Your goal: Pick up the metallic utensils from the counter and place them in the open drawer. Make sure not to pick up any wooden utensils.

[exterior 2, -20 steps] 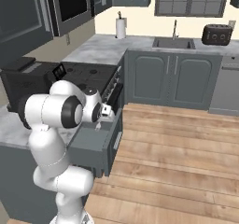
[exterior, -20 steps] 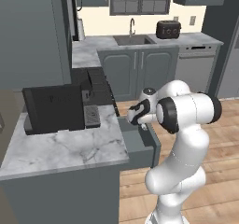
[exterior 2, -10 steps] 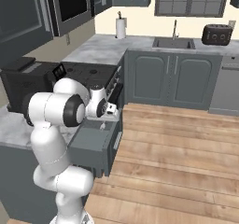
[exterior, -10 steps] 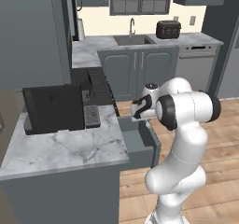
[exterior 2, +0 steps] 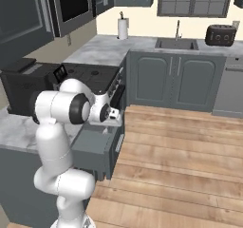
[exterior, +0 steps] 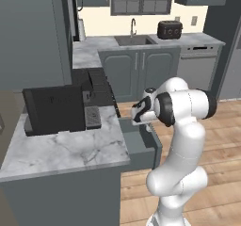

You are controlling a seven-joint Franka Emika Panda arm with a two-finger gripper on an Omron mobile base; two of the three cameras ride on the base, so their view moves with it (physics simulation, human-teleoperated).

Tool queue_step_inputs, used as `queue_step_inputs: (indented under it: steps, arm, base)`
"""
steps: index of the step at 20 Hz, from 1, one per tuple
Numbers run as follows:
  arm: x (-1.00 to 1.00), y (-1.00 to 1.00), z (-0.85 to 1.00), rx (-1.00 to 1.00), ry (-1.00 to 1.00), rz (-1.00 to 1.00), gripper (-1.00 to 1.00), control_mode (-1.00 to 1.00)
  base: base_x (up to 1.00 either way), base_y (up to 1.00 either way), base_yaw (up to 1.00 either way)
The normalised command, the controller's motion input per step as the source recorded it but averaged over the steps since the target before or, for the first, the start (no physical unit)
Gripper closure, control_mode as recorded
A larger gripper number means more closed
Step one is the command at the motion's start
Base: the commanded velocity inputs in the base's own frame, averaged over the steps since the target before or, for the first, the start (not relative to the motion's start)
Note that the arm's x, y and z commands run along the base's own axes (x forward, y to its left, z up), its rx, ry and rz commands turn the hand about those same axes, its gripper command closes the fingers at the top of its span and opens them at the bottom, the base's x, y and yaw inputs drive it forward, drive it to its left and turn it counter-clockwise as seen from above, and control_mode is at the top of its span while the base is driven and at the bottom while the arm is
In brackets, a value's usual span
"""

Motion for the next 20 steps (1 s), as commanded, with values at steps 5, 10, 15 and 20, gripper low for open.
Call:
queue_step_inputs:
  steps: [5, 10, 15, 20]
  arm:
    - [0.06, 0.0, -0.32, 0.0, 0.0, 0.0, 1.0, -1.0]
    - [0.07, 0.0, -0.3, 0.0, 0.0, 0.0, 1.0, -1.0]
    - [0.17, -0.12, -0.24, 0.0, 0.0, 0.0, 1.0, -1.0]
    - [0.22, -0.22, -0.18, 0.0, 0.0, 0.0, 1.0, -1.0]
  base:
    - [0.0, 0.0, 0.0]
    - [0.0, 0.0, 0.0]
    - [0.0, 0.0, 0.0]
    - [0.0, 0.0, 0.0]
